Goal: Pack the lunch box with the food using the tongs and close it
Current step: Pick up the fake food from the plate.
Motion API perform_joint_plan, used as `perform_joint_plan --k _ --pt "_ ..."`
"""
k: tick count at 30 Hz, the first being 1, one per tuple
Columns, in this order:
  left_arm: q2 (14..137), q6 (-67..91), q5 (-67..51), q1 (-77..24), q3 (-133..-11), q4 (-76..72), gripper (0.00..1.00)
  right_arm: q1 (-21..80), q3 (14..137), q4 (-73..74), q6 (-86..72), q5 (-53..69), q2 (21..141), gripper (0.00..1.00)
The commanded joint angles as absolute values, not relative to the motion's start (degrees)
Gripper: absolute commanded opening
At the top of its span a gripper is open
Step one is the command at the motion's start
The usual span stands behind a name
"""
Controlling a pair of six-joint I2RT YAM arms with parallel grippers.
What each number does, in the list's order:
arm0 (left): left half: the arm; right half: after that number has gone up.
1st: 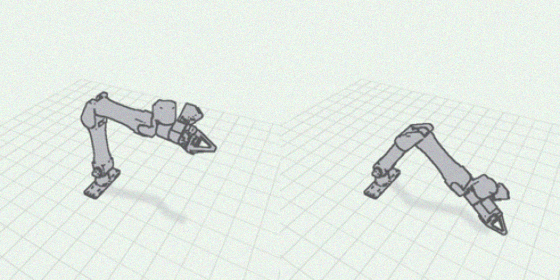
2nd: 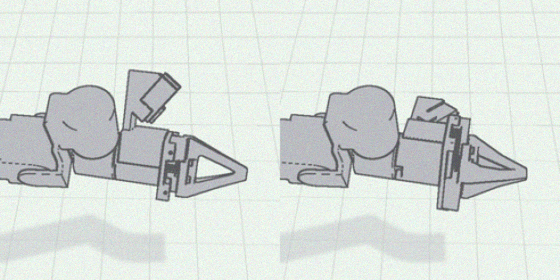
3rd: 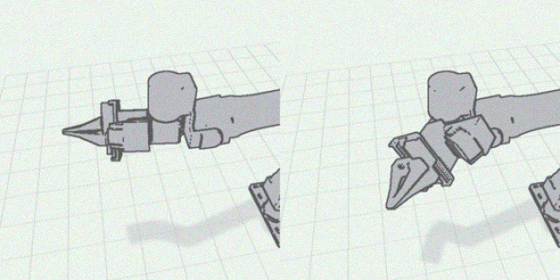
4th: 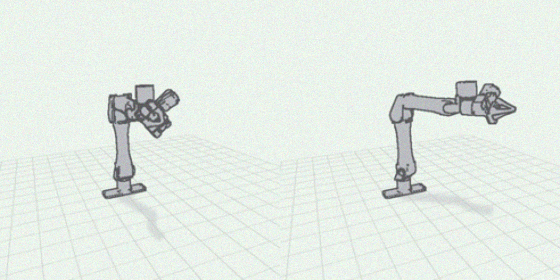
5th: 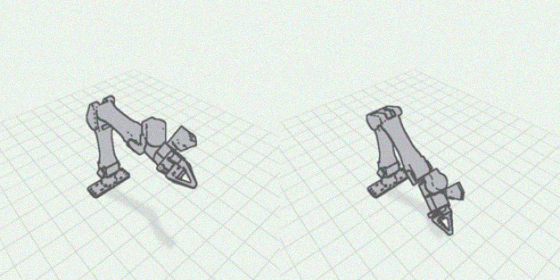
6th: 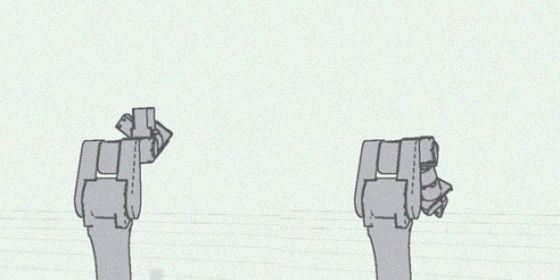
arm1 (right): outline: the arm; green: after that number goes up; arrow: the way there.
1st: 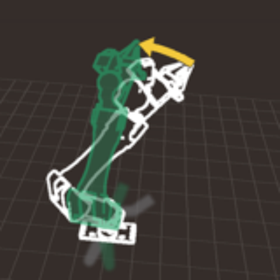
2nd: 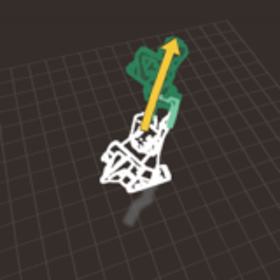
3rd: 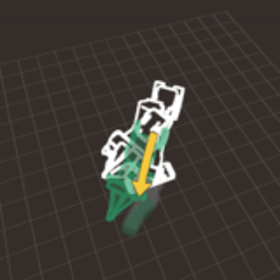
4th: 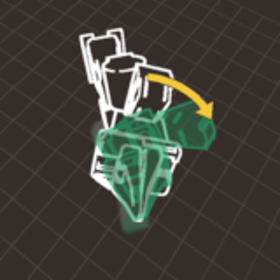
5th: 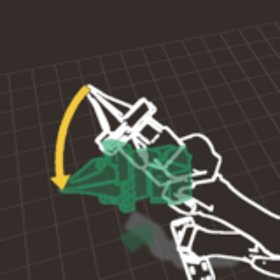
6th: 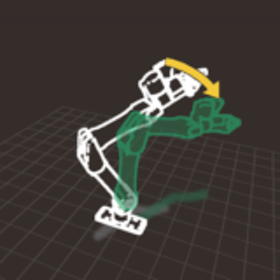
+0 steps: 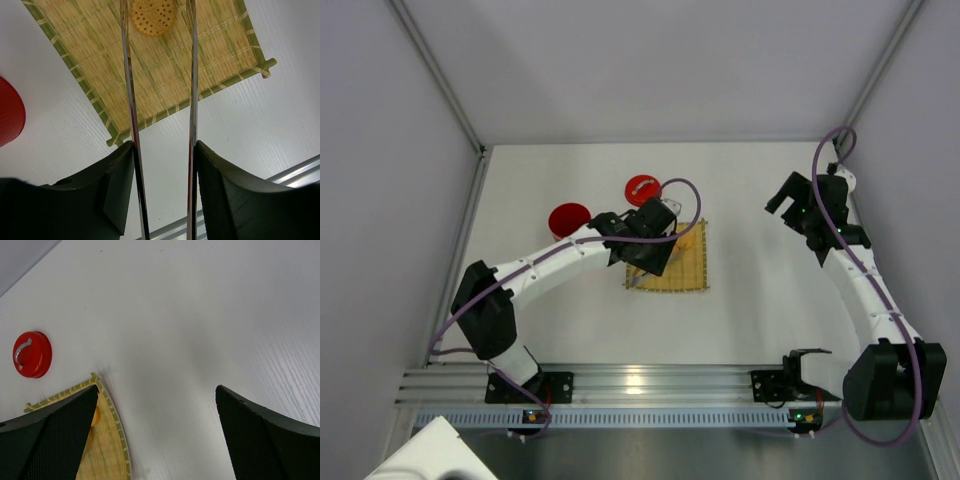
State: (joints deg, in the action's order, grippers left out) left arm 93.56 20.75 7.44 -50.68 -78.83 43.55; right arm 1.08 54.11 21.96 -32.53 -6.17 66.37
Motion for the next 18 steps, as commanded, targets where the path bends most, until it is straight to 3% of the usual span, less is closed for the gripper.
perform_joint_plan --k 1,18 --pt "93.87 19.86 9.31 -50.71 -78.93 39.99 0.55 1.41 56.34 20.48 -31.46 -7.03 64.51 1.0" --pt "95.63 19.69 8.79 -50.62 -77.78 39.64 0.55 1.49 55.81 20.39 -31.29 -6.94 64.42 1.0"
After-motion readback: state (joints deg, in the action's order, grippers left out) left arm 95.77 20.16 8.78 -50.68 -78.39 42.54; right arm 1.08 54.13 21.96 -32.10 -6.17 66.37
